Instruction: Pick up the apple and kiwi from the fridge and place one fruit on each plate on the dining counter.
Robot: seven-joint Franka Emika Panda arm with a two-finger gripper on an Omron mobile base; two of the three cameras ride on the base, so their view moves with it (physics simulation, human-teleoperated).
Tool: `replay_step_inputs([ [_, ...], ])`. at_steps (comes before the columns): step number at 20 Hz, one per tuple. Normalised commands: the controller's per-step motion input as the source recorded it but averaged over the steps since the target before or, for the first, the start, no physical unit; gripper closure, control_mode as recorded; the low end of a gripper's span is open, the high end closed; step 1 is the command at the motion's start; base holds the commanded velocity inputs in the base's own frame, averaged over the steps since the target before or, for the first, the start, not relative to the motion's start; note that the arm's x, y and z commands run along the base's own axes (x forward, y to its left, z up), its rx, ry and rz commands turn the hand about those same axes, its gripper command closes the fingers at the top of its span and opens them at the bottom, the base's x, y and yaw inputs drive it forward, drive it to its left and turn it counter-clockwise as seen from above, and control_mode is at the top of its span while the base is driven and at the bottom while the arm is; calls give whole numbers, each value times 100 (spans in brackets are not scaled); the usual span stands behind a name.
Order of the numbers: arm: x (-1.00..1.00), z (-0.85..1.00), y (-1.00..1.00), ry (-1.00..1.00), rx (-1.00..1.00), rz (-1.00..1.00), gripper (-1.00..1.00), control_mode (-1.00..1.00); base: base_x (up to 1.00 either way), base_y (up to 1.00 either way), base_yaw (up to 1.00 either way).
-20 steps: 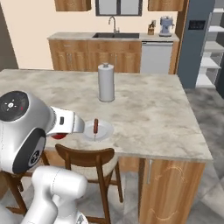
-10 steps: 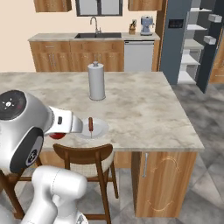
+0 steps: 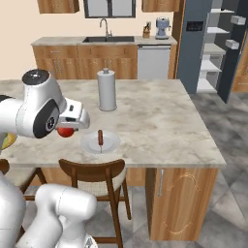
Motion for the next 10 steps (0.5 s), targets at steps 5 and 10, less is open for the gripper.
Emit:
replay_step_inputs([
  [5,81,-54,0,15,-3,1,100,-100,0,0,0],
  [10,70,-57,0,12,-7,0,100,-100,0,0,0],
])
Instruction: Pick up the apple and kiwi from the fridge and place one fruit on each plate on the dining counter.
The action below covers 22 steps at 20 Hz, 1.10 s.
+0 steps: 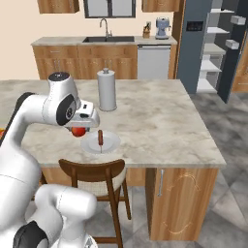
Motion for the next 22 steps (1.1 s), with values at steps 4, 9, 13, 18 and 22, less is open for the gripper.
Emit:
replay_step_inputs([
  [4,72,-53,0,7,-3,0,100,-100,0,0,0],
  [9,75,-47,0,1,0,2,100,-100,0,0,0],
  [13,65,-47,0,0,0,10,100,-100,0,0,0],
  [18,56,-45,-7,0,0,20,100,-100,0,0,0],
  [22,37,-40,-14,0,0,15,100,-100,0,0,0],
])
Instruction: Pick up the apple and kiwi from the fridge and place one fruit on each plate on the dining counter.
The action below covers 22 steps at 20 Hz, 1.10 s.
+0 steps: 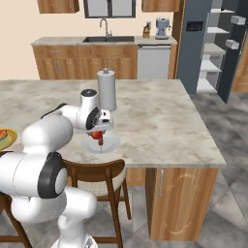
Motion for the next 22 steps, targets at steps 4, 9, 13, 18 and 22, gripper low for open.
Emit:
replay_step_inputs([
  [4,31,-41,-3,0,0,9,100,-100,0,0,0],
  [9,28,-39,-2,0,0,7,100,-100,0,0,0],
  [13,23,-29,-14,0,0,2,100,-100,0,0,0],
  [18,22,-31,-3,0,0,0,100,-100,0,0,0],
  [22,26,-25,0,0,0,0,100,-100,0,0,0],
])
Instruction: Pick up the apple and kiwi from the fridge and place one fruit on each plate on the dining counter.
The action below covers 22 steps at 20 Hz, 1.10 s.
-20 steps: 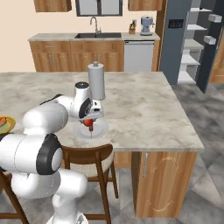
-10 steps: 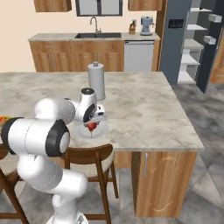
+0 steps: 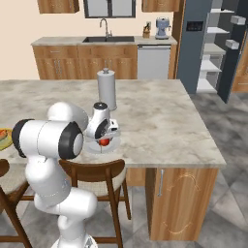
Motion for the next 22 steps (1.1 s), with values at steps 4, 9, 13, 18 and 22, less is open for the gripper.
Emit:
replay_step_inputs([
  [4,25,-26,0,1,0,0,100,-100,0,0,0],
  [9,18,-30,0,3,0,0,100,-100,0,0,0],
  [13,11,-29,8,0,-2,0,-100,-100,0,0,0],
  [18,2,-8,3,0,0,0,-100,-100,0,0,0],
  [22,-7,25,1,-6,0,0,-100,-100,0,0,0],
])
